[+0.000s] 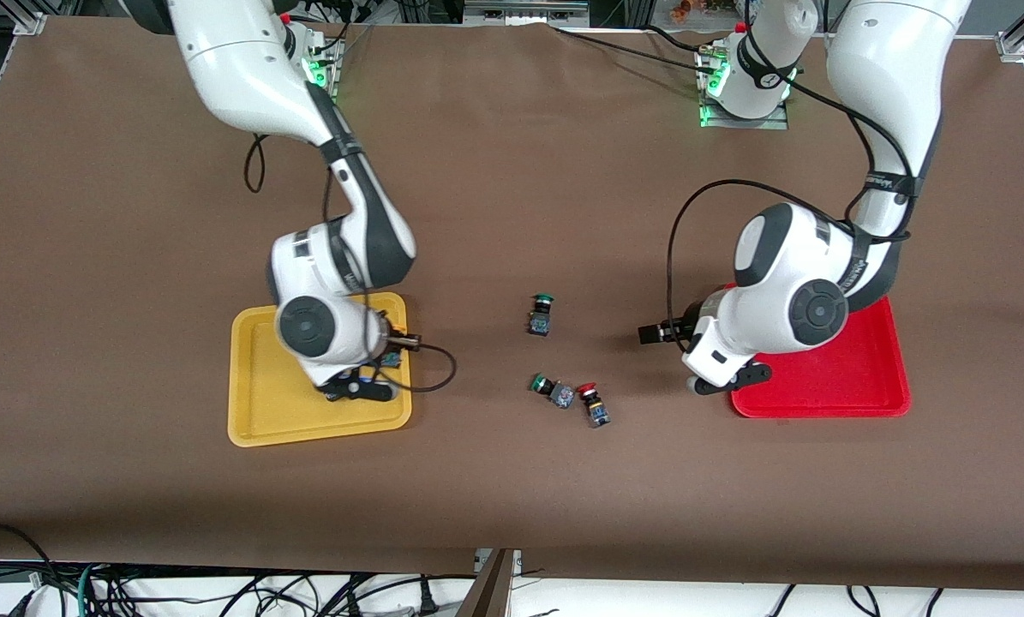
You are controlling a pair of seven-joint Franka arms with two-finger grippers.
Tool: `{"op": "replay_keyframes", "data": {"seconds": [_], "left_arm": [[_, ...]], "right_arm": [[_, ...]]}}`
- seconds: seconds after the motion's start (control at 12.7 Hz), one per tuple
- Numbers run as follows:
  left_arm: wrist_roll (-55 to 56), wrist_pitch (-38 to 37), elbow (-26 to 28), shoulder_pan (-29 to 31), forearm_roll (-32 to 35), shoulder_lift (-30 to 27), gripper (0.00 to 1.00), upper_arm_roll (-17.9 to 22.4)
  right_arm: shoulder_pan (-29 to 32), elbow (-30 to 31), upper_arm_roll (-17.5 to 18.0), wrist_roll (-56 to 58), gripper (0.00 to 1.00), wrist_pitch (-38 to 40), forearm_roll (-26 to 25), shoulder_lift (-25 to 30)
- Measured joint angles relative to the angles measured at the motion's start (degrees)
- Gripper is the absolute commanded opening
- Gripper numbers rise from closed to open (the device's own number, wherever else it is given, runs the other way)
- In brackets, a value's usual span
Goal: Place red and yellow buttons in trays
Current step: 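Drop the orange button in the yellow tray while the left gripper grasps a red button, then return the right arm to rest while the left gripper lifts the red button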
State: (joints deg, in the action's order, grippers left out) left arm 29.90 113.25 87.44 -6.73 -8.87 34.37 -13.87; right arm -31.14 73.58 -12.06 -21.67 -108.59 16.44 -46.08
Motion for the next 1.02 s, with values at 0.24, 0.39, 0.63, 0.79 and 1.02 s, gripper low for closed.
{"op": "replay_keyframes", "data": {"seconds": [0.24,0.39,0.63,0.79,1.02], "left_arm": [[9.4,8.85,-0.34,-2.35,-0.03,2.49,1.0,-0.02],[17.56,15.92,-0.37,-6.18,-0.03,5.27,1.0,0.1],[21.52,28.07,-0.86,-9.86,-0.03,10.54,1.0,2.1],[21.39,30.4,-3.64,-9.82,1.54,13.62,1.0,4.89],[21.42,30.4,-6.48,-10.22,4.18,15.94,1.0,5.46]], "right_arm": [[0.18,2.01,0.09,1.11,1.0,-2.76,-0.27,-1.17],[-0.41,2.26,0.11,1.11,1.0,-3.79,-0.41,-1.23],[-0.51,1.43,-1.38,1.37,1.0,-2.53,-1.19,3.16],[-0.3,1.27,-3.72,3.6,1.0,1.02,-1.51,8.42],[0.07,1.24,-6.11,8.67,1.0,11.49,-1.55,16.42]]}}
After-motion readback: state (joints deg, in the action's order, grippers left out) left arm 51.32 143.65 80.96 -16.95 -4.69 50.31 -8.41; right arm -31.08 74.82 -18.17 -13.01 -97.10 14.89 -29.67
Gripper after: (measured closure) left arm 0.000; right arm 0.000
